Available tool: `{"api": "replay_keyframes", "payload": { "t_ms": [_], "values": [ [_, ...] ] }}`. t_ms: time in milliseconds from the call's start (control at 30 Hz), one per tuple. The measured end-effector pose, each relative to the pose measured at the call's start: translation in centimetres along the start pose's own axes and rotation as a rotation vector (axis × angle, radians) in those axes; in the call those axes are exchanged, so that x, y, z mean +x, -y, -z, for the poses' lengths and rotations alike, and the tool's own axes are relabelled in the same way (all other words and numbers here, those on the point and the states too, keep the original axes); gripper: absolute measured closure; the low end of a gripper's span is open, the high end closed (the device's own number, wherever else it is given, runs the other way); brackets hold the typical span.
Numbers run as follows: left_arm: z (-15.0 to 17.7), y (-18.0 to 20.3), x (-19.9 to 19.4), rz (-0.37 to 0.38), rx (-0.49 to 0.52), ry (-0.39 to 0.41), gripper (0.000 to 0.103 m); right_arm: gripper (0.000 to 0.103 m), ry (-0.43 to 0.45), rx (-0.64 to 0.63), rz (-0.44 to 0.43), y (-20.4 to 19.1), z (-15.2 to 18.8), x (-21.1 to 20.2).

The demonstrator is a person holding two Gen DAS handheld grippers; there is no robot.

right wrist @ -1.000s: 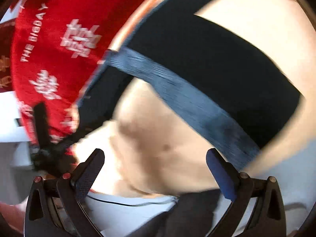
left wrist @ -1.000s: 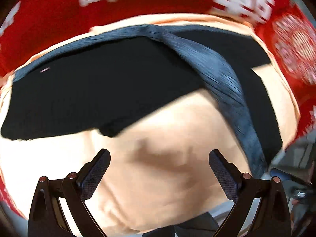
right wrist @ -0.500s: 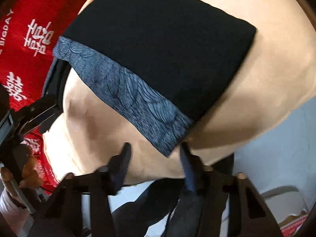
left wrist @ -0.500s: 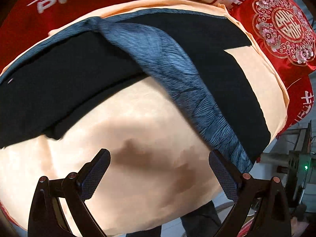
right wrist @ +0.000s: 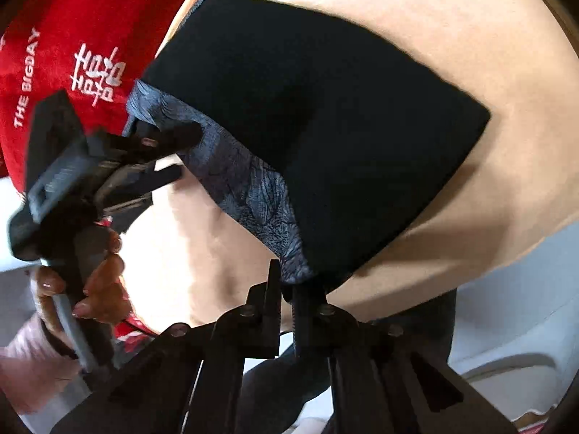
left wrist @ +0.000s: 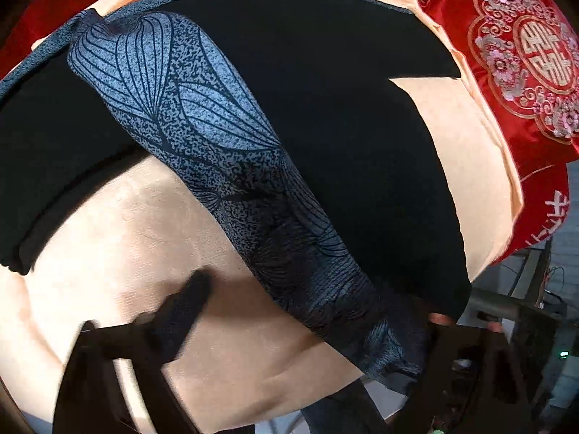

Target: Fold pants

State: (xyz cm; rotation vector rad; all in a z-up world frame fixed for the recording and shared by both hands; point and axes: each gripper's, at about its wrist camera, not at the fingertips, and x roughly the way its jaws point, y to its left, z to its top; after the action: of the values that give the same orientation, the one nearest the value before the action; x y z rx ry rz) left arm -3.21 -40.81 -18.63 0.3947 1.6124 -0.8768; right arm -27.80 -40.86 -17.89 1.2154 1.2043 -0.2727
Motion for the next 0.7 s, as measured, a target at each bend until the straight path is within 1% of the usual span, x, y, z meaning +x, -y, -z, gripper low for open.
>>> {"api": "replay_keyframes", "payload": {
  "t_ms": [33, 67, 100, 133, 200, 300, 367, 400, 433, 467, 500, 567, 600, 633, 700],
  "values": [
    [-0.1, 0.1, -0.2, -0.005, 0.001, 0.003, 0.034, 0.1, -0.001, 0.002, -0.023, -0.3, -0.3, -0.7],
    [-0.2, 0.2, -0.4, 0.008, -0.002, 0.002, 0.044, 0.1, -0.002, -0.007, -0.04, -0.6, -0.7, -1.3],
    [-0.3, 0.2, -0.5, 0.023, -0.006, -0.007, 0.061, 0.1, 0.001, -0.022, -0.051, -1.0, -1.0, -1.9],
    [-0.7, 0.2, -0.7, 0.048, -0.019, -0.024, 0.065, 0.1, 0.006, -0.043, -0.059, -1.6, -1.5, -2.7],
    [-1.2, 0.3, -1.1, 0.063, -0.037, -0.024, 0.065, 0.1, 0.024, -0.085, -0.076, -2.7, -3.0, -4.6],
    [-2.8, 1.2, -2.9, 0.068, -0.035, 0.011, 0.065, 0.1, 0.059, -0.136, -0.1, -4.1, -6.3, -7.5],
    [-4.4, 2.0, -4.4, 0.07, -0.032, 0.049, 0.065, 0.1, 0.081, -0.166, -0.107, -5.0, -9.1, -9.4],
    [-5.3, 2.3, -5.3, 0.061, -0.028, 0.072, 0.065, 0.1, 0.091, -0.184, -0.106, -5.5, -10.6, -10.3],
    [-6.4, 2.8, -6.7, 0.035, -0.021, 0.117, 0.064, 0.1, 0.099, -0.201, -0.107, -6.0, -12.1, -10.9],
    [-7.1, 2.9, -7.5, 0.017, -0.015, 0.139, 0.061, 0.1, 0.114, -0.225, -0.104, -6.6, -14.1, -11.9],
    [-8.0, 3.1, -8.5, -0.012, -0.009, 0.167, 0.046, 0.1, 0.124, -0.247, -0.098, -7.2, -15.7, -12.5],
    [-9.2, 2.9, -10.7, -0.052, -0.016, 0.248, 0.023, 0.1, 0.15, -0.297, -0.078, -8.3, -19.7, -13.9],
    [-9.7, 2.7, -11.7, -0.07, -0.022, 0.291, 0.023, 0.1, 0.16, -0.313, -0.071, -8.6, -21.4, -14.5],
    [-10.4, 2.5, -12.5, -0.095, -0.024, 0.316, 0.023, 0.1, 0.165, -0.323, -0.064, -9.1, -23.3, -14.6],
    [-11.3, 1.8, -12.9, -0.147, -0.038, 0.33, 0.023, 0.1, 0.177, -0.333, -0.029, -9.2, -27.7, -15.1]
  ]
}}
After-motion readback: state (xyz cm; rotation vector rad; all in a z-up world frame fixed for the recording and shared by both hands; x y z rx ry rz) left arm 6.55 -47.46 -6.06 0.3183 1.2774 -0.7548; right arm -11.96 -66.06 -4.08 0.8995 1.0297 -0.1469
